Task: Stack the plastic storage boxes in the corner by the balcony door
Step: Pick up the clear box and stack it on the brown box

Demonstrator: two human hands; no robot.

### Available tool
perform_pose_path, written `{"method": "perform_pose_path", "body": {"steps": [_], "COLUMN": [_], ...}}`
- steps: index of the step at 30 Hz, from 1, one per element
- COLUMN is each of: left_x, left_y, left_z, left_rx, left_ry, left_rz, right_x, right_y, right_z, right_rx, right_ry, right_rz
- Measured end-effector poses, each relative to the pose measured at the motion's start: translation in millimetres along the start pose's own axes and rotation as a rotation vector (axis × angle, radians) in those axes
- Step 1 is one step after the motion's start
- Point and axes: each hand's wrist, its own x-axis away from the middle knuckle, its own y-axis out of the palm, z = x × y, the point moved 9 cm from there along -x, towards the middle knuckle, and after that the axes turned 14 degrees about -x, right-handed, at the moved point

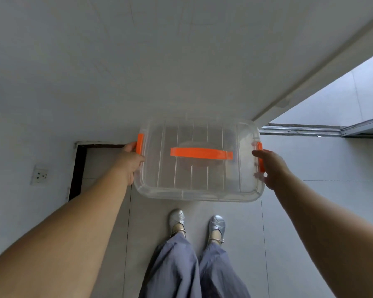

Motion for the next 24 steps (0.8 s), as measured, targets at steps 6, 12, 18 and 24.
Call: {"method": "perform_pose_path", "body": {"steps": [6, 12, 18, 24], "left_x": [-11, -12, 0, 7], "left_y": [7, 8, 10, 16], "left_z": [2, -2, -13, -25], "left_rx": [-0.03, -0.09, -0.119, -0.085], "left_ry": [0.032, 0.068, 0.05, 0.04], "left_rz": [-0.011, 0.042, 0.136, 0.115], "right_x": [-4, -8, 2, 8], "right_y": [12, 9, -1, -7], "right_z": [-10, -9, 9, 8], "right_rx": [0.015, 0.07, 0.281, 0.315], "right_ry": [-0.041, -0.079, -0.042, -0.072], "right_rz": [-0.063, -0.031, 0.08, 0.065]}}
